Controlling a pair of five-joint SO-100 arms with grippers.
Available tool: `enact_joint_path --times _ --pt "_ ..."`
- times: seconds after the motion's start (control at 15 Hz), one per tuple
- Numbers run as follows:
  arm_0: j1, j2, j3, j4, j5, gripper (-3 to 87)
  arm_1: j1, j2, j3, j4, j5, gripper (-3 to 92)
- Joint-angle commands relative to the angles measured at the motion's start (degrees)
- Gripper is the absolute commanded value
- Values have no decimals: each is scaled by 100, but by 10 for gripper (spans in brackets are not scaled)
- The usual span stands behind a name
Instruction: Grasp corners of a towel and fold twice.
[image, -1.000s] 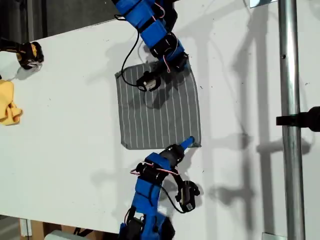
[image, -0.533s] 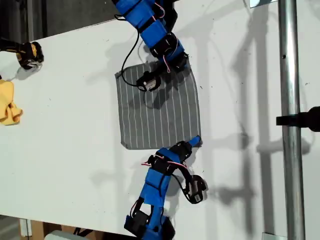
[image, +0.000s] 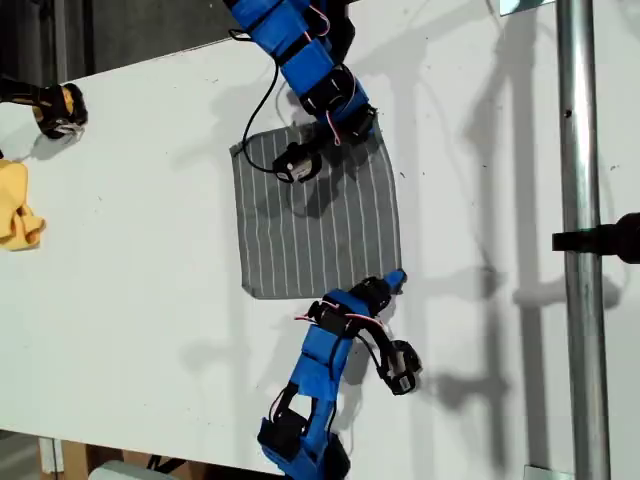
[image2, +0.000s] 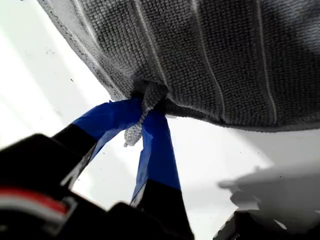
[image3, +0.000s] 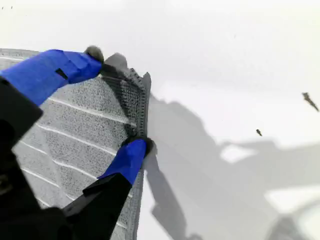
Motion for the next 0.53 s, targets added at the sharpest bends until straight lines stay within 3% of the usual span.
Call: enact_joint_path --times 0.0,0.27,0.47 --pt "18 -62 -185 -62 -123 192 -26 167 -325 62 -70 -1" --pt "-105 -149 -193 79 -193 -17 -26 167 -334 79 -70 -1" --pt "-105 -149 -255 167 -281 -18 0 193 -343 97 -70 -1"
